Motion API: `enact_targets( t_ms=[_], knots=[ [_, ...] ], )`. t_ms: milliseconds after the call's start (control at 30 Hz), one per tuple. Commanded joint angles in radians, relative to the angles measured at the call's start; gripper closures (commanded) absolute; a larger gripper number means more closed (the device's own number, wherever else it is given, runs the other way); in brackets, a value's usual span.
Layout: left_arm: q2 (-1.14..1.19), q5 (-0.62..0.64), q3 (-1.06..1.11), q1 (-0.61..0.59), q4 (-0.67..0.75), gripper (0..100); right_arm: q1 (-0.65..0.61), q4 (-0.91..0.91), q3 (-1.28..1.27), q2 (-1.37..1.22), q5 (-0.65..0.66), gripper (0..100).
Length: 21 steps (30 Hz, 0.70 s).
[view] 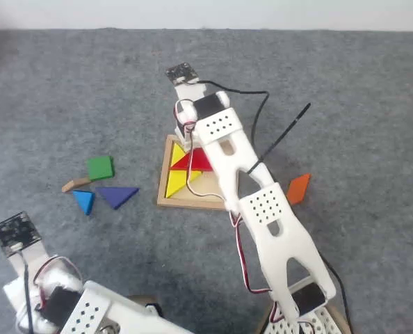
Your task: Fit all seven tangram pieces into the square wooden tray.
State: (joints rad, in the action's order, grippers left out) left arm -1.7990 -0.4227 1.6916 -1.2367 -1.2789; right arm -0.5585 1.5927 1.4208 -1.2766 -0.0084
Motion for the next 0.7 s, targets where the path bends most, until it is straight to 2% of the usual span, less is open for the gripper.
enact_targets(
  t_ms=[0,300,500,667],
  knots=[
    [-0.015,-0.009,-0.007,-0.008,-0.006,90,0.076,0.024,0.029,0.028,0.011,55.2],
    [-0.015,-0.009,-0.007,-0.006,-0.006,90,0.168,0.074,0.029,0.03,0.012,55.2],
    [-0.015,-0.009,-0.007,-0.005,-0.006,90,0.18,0.186,0.186,0.021,0.015,55.2],
    [-0.015,-0.009,-0.007,-0.005,-0.006,90,0.194,0.202,0.218,0.025,0.011,55.2]
  ],
)
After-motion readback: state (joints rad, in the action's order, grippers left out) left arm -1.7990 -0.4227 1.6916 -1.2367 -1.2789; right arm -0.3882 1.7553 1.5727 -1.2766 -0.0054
